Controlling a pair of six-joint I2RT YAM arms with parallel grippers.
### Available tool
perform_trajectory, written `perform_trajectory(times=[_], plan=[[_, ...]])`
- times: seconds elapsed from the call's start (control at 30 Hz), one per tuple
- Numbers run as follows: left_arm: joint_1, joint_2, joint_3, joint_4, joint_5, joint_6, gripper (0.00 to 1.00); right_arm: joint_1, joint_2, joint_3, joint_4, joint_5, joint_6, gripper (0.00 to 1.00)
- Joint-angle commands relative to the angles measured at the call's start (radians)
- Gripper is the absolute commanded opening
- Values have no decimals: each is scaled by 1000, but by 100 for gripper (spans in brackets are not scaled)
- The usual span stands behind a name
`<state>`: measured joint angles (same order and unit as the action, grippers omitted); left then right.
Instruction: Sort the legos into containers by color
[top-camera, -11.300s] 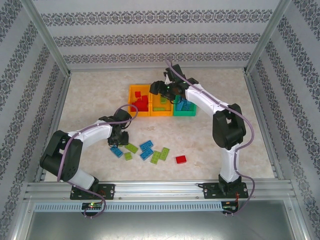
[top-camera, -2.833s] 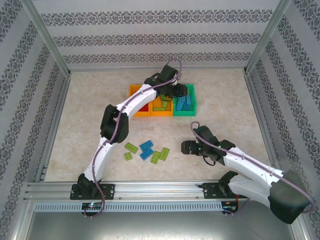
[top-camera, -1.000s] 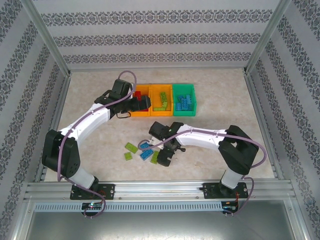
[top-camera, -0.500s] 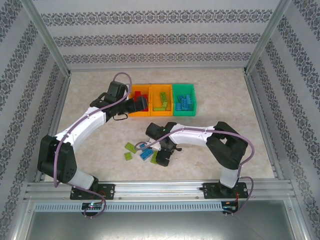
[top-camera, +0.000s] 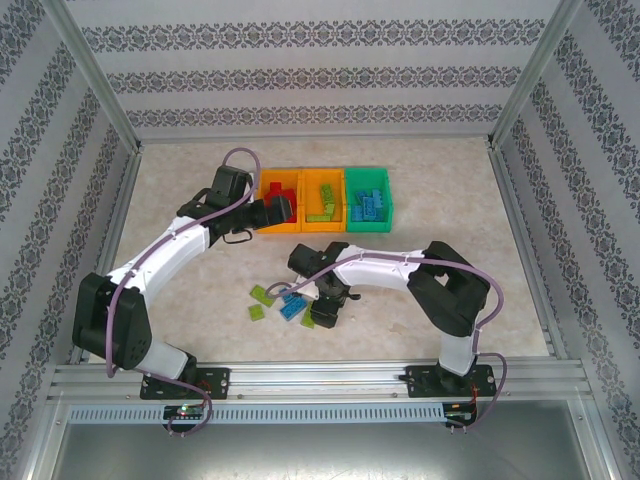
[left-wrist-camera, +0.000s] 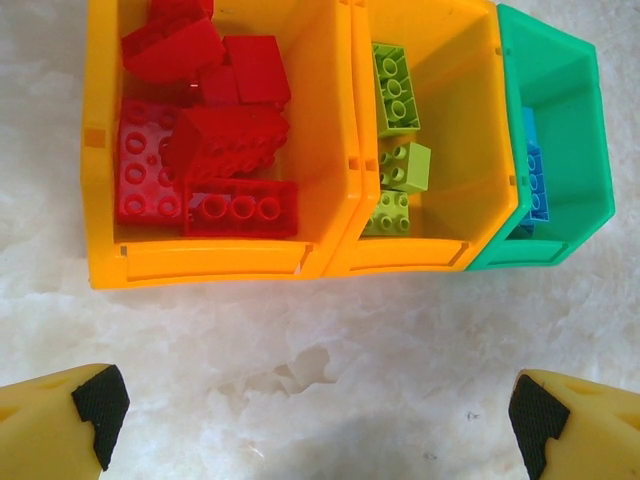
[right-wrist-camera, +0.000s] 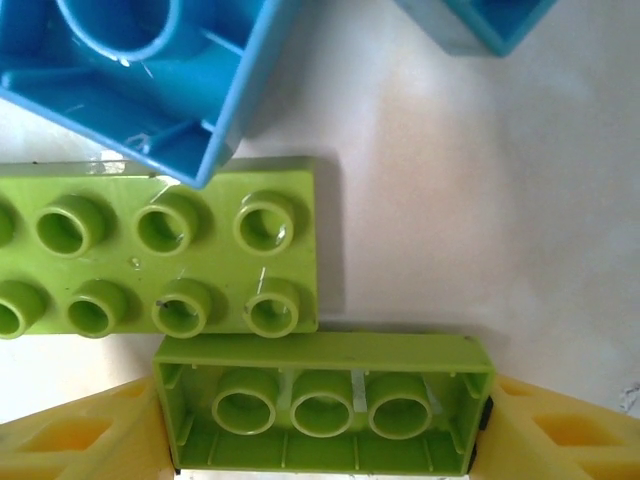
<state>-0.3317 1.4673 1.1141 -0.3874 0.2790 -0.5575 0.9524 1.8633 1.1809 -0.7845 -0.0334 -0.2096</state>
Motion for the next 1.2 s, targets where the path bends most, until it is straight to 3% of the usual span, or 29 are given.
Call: perform_trajectory(times=[0.0,0.4,0.6,0.87,1.17], plan=[[15,-29,-18,8,-20,1,100,-41,-26,-11,40,40,10,65],[21,-46,-30,-24,-63,23,99,-183,-213,-27,156,-91,94,63],[28,-74,-60,-38,-75,40,100,-273,-233,54,238,-86,197,64],[25,-103,-129,-24,-13,55,100,-379,-85,290,227,-55,392,64],[-15,-198,-225,-64,-36,119,100,-427,170,556,144,-36,522,68]])
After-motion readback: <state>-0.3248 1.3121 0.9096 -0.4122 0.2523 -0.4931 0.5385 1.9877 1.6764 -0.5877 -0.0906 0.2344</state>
